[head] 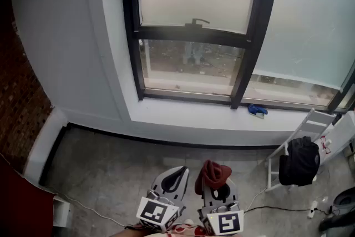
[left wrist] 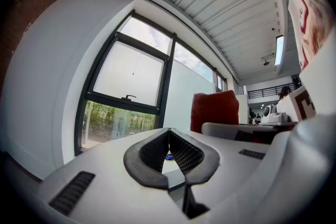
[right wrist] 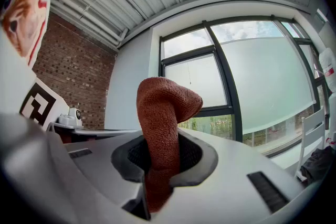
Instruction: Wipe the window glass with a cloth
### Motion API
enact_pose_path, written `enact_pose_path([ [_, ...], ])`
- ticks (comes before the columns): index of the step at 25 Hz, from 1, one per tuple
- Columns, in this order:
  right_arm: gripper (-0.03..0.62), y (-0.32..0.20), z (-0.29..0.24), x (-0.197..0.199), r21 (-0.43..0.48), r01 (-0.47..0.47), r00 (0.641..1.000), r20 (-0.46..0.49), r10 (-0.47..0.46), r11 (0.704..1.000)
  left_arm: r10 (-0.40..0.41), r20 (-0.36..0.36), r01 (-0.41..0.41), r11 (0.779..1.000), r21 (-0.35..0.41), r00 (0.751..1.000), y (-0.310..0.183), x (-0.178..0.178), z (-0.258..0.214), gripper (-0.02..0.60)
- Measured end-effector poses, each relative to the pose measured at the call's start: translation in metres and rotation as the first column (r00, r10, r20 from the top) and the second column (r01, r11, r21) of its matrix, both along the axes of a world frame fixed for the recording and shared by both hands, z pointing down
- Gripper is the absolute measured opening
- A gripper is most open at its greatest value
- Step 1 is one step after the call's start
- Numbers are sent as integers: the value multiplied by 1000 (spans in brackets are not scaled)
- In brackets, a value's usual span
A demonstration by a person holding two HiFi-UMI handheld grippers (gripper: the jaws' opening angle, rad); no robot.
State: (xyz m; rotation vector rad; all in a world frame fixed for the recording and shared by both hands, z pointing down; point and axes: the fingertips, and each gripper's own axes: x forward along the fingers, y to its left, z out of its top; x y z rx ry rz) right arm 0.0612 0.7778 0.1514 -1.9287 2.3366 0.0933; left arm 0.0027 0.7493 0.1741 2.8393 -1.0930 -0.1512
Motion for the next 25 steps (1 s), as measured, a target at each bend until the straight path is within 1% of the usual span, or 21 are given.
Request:
enact_pose_path([
  [3, 84, 1, 0, 2, -2, 5, 1000, -4, -5, 1000, -14, 3, 14, 1000, -9, 1000, 1, 1, -3, 21],
  [6, 84, 1, 0, 2, -1, 9, 1000, -4, -9, 1000, -11, -8, 11, 1000, -6, 1000, 2, 2, 0, 21],
  [15, 84, 5, -3, 2, 11, 20, 1000, 19, -21, 1000, -11, -5, 11, 1000, -2, 1000, 7, 1, 0, 21],
  [25, 84, 10, -4, 21, 20, 42, 998, 38, -43, 999, -29, -12, 29, 1000, -4, 999, 12, 20, -2, 21],
])
